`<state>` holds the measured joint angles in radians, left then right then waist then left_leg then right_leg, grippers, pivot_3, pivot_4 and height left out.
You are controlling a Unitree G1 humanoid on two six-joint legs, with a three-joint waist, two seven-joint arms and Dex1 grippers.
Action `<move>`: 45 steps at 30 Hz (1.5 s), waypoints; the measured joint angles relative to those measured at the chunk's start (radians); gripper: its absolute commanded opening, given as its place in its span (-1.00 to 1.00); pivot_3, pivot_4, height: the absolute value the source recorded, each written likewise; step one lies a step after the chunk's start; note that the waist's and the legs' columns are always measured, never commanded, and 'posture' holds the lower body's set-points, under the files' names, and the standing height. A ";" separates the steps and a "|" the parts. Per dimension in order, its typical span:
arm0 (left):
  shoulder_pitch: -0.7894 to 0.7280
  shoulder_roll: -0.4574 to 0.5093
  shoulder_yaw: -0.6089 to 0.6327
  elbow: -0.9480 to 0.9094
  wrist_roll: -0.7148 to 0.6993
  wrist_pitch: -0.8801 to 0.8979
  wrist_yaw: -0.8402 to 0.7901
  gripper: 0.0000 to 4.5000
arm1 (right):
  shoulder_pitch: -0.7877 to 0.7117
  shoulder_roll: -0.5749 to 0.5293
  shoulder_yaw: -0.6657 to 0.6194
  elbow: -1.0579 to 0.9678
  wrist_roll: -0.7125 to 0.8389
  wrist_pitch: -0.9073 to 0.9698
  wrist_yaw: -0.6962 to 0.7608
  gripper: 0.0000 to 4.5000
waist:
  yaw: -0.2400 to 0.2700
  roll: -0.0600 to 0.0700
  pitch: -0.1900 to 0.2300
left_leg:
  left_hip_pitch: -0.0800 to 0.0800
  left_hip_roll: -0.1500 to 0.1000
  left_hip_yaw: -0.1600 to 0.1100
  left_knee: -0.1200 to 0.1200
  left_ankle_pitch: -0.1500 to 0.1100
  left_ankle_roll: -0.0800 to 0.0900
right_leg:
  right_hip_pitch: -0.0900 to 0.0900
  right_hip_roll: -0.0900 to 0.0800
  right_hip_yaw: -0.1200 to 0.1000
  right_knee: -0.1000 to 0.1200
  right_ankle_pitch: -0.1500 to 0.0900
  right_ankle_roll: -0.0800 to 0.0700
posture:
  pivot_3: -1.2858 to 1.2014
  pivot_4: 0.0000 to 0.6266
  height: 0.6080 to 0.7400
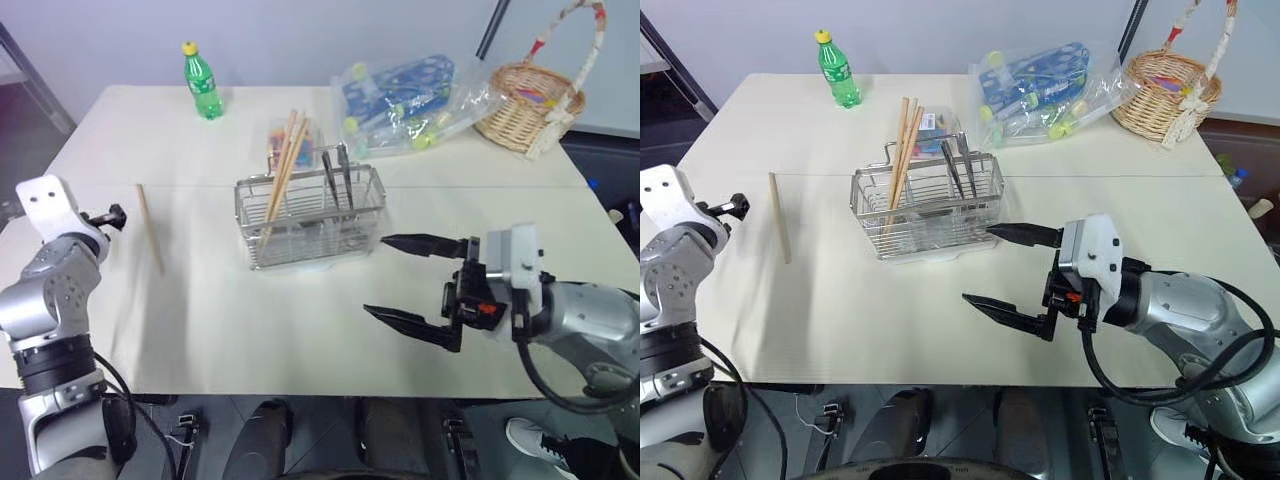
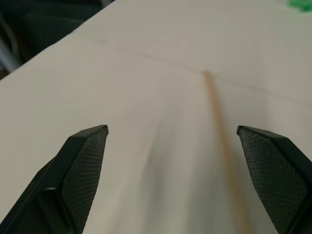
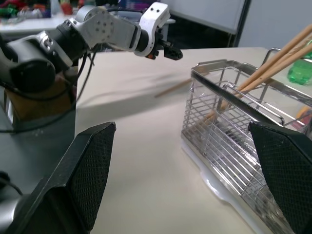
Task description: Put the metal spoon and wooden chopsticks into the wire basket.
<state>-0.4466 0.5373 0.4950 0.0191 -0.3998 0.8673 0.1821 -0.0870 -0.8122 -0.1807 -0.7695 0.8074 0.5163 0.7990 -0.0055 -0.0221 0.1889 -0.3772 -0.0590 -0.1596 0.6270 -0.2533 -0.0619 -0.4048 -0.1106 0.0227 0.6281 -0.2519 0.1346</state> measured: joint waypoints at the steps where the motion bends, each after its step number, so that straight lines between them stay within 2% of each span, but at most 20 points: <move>1: -0.004 -0.010 -0.002 0.014 0.014 0.000 0.009 0.97 | -0.007 0.000 0.006 0.012 -0.009 -0.003 0.007 1.00 | 0.000 0.000 0.000 | 0.000 0.000 0.000 0.000 0.000 0.000 | 0.000 0.000 0.000 0.000 0.000 0.000 | 0.03 -0.52 1.00; 12: -0.114 -0.127 -0.048 0.150 0.077 -0.074 0.024 0.97 | -0.030 0.011 0.020 0.028 -0.031 -0.005 0.005 1.00 | -0.005 -0.001 0.000 | 0.000 0.000 0.000 0.000 0.000 0.000 | -0.001 -0.001 0.000 0.000 0.000 0.000 | 0.03 -0.52 1.00; 23: -0.208 -0.127 -0.089 0.338 0.186 -0.070 0.085 0.97 | -0.040 0.026 0.022 0.027 -0.037 0.001 -0.037 1.00 | -0.005 -0.001 0.000 | 0.000 -0.001 0.000 0.000 0.000 0.000 | -0.001 -0.001 0.000 0.000 0.000 0.000 | 0.03 -0.52 1.00; 33: -0.235 -0.151 -0.022 0.410 0.146 -0.116 0.057 0.97 | -0.048 0.032 0.021 0.027 -0.027 0.007 -0.077 1.00 | -0.003 -0.001 0.000 | 0.000 -0.001 0.000 0.000 0.000 0.000 | 0.000 -0.002 0.000 0.001 0.000 0.000 | 0.03 -0.52 1.00; 36: -0.235 -0.150 -0.009 0.411 0.143 -0.116 0.052 0.65 | -0.053 0.033 0.021 0.027 -0.024 0.009 -0.085 1.00 | -0.003 0.000 0.000 | 0.000 -0.001 0.000 0.000 0.000 0.000 | 0.000 -0.002 0.000 0.001 0.000 0.000 | 0.03 -0.52 1.00; 43: -0.235 -0.148 0.011 0.410 0.143 -0.110 0.052 -0.93 | -0.069 0.033 0.021 0.027 -0.020 0.011 -0.089 1.00 | 0.002 0.000 0.000 | 0.000 -0.002 0.000 0.001 0.000 0.000 | 0.000 -0.002 0.000 0.001 0.000 0.000 | 0.03 -0.52 1.00; 45: -0.235 -0.148 0.011 0.409 0.142 -0.109 0.051 -0.97 | -0.072 0.033 0.021 0.027 -0.020 0.011 -0.089 1.00 | 0.004 0.000 0.000 | 0.000 -0.002 0.000 0.001 0.000 0.000 | 0.000 -0.003 0.000 0.001 0.000 0.000 | 0.03 -0.52 1.00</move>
<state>-0.6813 0.3892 0.5060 0.4280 -0.2574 0.7581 0.2327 -0.1592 -0.7795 -0.1593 -0.7421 0.7877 0.5271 0.7101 -0.0012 -0.0226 0.1887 -0.3770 -0.0612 -0.1593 0.6276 -0.2533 -0.0621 -0.4046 -0.1131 0.0224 0.6287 -0.2517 0.1349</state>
